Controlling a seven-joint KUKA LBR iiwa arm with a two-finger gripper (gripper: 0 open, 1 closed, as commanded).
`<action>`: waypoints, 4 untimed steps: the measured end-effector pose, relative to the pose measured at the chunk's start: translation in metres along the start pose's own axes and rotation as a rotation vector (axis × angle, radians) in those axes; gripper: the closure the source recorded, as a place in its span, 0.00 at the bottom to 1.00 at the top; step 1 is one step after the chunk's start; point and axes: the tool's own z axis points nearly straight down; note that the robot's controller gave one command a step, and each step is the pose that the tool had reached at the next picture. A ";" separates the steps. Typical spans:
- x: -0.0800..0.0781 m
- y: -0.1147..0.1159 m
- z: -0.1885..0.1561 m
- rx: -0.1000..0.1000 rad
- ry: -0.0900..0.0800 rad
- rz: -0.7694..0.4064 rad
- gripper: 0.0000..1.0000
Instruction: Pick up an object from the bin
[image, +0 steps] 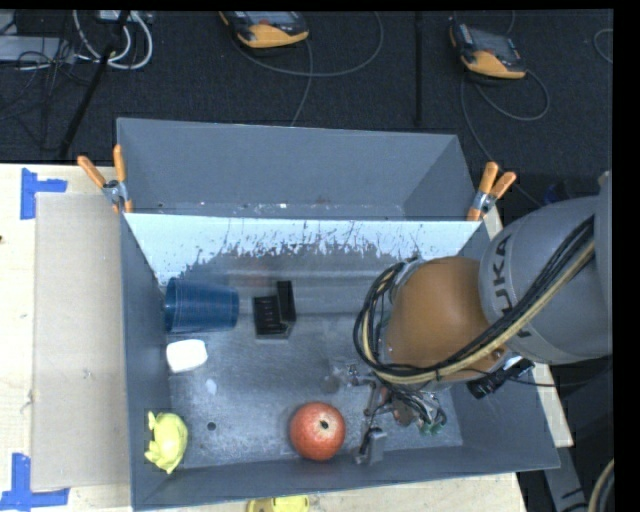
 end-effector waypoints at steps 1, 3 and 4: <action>-0.004 0.016 0.020 0.003 -0.009 0.073 0.00; -0.007 0.031 0.022 0.004 -0.016 0.074 0.00; -0.008 0.044 0.025 0.002 0.001 0.185 1.00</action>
Offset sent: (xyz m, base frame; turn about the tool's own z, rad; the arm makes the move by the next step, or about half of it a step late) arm -0.0039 0.0264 -0.0239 0.0594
